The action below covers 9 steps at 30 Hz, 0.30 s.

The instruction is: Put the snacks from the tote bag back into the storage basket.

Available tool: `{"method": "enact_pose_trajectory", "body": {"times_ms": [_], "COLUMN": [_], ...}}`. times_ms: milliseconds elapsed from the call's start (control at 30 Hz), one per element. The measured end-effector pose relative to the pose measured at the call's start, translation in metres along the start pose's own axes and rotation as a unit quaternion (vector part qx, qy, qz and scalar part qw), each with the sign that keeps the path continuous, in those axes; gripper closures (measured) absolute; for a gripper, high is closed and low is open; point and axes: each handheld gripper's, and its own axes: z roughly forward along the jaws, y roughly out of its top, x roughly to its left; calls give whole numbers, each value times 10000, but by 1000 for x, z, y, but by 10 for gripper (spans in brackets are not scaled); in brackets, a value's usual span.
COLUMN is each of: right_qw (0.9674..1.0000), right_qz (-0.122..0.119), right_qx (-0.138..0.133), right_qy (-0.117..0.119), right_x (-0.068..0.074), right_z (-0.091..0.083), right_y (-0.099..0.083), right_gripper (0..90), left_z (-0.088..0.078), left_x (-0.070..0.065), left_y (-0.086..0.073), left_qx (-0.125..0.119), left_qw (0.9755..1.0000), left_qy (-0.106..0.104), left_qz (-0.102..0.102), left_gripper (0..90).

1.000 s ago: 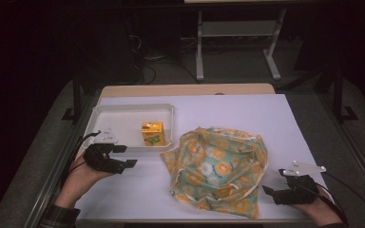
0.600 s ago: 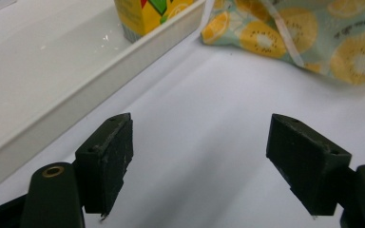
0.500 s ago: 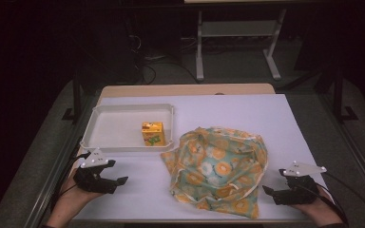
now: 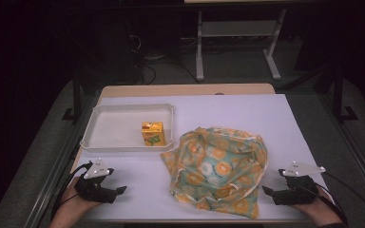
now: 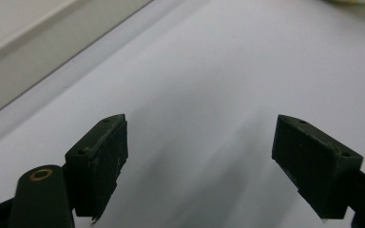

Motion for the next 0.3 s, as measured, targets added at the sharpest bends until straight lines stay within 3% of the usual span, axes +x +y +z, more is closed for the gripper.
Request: {"method": "enact_pose_trajectory", "body": {"times_ms": [67, 300], "right_qw": [10000, 10000], "right_qz": [-10, 6], "right_qx": [14, 25], "right_qy": [8, 35], "right_x": [0, 1], "right_z": [0, 1], "right_y": [0, 0], "right_gripper": [136, 136], "left_z": [1, 2], "left_x": [0, 2], "left_y": [0, -1], "left_qx": [48, 17], "left_qw": [9999, 9999], "left_qy": [44, 62], "left_qz": [85, 104], "left_gripper": [180, 178]}}
